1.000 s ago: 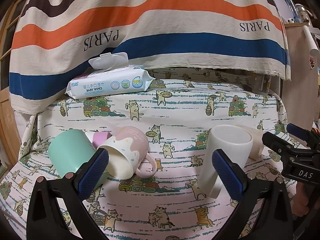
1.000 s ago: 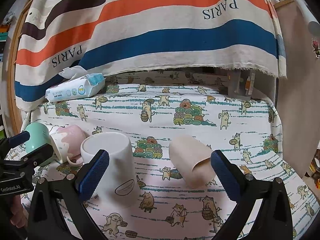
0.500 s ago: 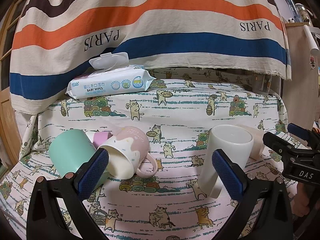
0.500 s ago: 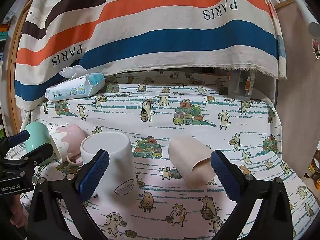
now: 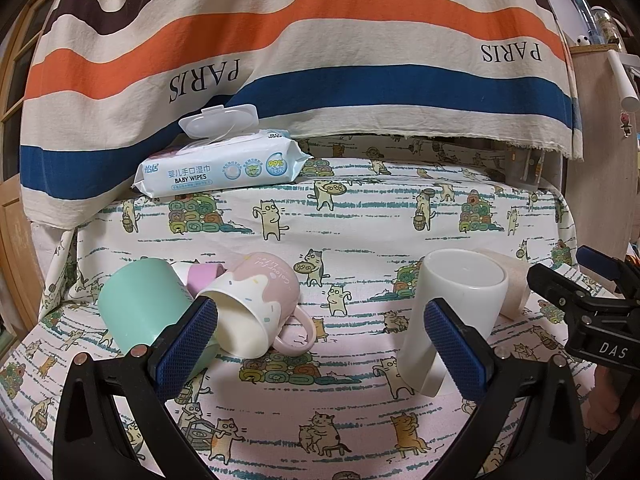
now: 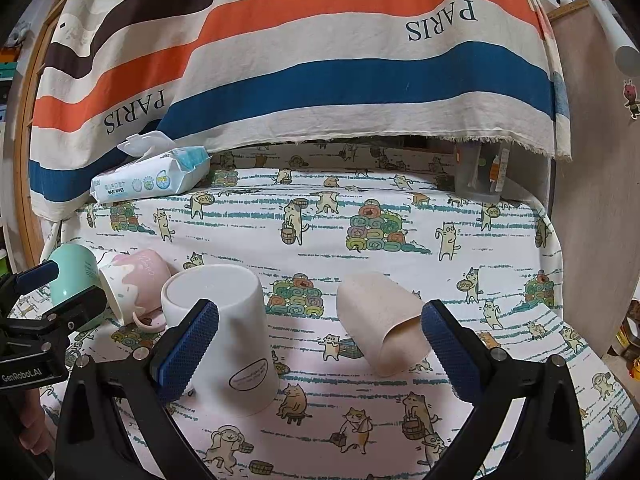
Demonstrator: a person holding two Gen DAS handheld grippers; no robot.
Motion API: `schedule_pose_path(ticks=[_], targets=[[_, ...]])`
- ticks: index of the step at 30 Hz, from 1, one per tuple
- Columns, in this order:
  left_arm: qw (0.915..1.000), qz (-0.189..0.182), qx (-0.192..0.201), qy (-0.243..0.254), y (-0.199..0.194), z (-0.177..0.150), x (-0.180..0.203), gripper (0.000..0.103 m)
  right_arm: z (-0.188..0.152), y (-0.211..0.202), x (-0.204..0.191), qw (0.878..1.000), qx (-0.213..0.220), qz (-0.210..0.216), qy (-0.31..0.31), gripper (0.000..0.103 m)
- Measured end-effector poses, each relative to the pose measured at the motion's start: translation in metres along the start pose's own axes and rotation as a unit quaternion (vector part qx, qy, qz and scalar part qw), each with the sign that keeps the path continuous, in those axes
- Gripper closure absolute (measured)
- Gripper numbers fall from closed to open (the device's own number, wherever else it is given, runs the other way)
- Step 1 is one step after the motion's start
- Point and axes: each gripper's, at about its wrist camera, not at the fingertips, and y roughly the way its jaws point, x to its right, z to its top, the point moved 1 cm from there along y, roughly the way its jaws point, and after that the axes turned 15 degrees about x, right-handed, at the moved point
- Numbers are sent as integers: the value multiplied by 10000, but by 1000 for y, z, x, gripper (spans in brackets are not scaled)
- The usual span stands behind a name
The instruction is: Flip cup upside down
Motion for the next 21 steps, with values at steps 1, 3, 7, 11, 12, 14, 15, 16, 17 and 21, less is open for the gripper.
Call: schedule_pose_path(ticks=[1,3,7,11,12,14,15,16,17,21], targets=[[10000,-1,2,0,0,0,0,0,0,0,0,10000,-3,1,-2,1],[10000,-2,-2,1,0,0,0,0,0,0,0,10000,-4,1,-3,1],[10000,2,-3,0,0,0,-2,0,0,0,0,10000,-3,-1,-2,1],[10000,1,-1,0,0,0,-2,0,0,0,0,10000,-3,1,-2,1],[10000,0,-4,1,0,0,-2,0,0,0,0,10000,-7,0,-4,1],[10000,2,-3,3,0,0,-2,0,1,-1,1,10000,-1,1,-3,1],[10000,-2,-1,2,0,0,-2,0,0,0,1,10000,0,1,-4,1],[10000,-2,-2,1,0,0,-2,0,0,0,1,10000,-3,3,-4,1],[10000,-2,-5,2,0,0,-2,0,0,0,1,10000,-5,2,-4,1],[10000,-3,-4,3,0,0,-2,0,1,0,1,10000,-3,3,-4,1]])
